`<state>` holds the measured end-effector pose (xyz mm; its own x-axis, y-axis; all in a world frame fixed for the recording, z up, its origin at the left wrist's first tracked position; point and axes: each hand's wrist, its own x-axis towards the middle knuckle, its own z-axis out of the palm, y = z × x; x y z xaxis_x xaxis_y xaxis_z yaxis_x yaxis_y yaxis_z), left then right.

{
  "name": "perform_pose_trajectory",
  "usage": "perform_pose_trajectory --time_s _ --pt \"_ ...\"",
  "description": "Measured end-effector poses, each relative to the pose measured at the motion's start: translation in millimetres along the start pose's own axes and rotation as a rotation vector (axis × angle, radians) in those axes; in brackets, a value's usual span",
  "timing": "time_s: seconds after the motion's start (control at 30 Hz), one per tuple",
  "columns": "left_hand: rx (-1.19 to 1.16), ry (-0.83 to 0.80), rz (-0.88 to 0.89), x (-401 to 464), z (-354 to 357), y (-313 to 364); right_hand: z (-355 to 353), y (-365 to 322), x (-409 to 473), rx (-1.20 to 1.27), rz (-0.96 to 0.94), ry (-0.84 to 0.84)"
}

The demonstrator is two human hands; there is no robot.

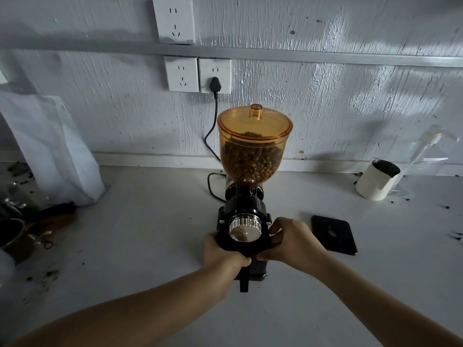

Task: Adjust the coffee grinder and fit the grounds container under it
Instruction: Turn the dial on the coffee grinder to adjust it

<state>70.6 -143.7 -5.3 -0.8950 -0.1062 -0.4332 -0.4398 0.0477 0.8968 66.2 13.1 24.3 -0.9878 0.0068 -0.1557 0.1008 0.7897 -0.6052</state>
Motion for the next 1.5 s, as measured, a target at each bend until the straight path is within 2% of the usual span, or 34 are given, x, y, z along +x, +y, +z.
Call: perform_pose_trajectory --time_s 0.1,0.17,0.27,0.33,0.4,0.43,0.53,0.6,0.7,1.0,1.17,1.5 --pt "0.013 -0.008 0.026 3 -3 -2 3 3 0 -0.035 -0.05 -0.035" --pt "0.041 -0.045 0.069 6 -6 -1 -3 5 0 -0.034 -0.039 -0.167" --pt "0.201 -0.134 0.207 17 -18 4 -27 8 8 -0.153 0.003 -0.347" --pt "0.27 -0.354 0.359 29 -34 8 -44 7 17 -0.106 0.022 -0.36" --pt "0.436 -0.59 0.508 42 -50 12 -52 3 29 0.122 0.037 -0.272" --pt "0.527 -0.633 0.556 48 -56 14 -51 1 35 0.273 0.053 -0.195" --pt "0.624 -0.583 0.585 59 -60 16 -39 -7 54 0.626 0.084 0.036" --pt "0.604 -0.528 0.567 62 -57 16 -30 -12 65 0.696 0.076 0.07" --pt "0.612 -0.505 0.548 67 -54 16 -19 -20 79 0.747 0.058 0.011" --pt "0.616 -0.456 0.481 72 -58 12 -17 -24 109 0.729 0.051 -0.346" --pt "0.658 -0.457 0.474 72 -58 14 -5 -21 115 0.887 0.072 -0.318" --pt "0.673 -0.43 0.544 70 -55 12 3 -17 113 0.892 0.008 -0.294"
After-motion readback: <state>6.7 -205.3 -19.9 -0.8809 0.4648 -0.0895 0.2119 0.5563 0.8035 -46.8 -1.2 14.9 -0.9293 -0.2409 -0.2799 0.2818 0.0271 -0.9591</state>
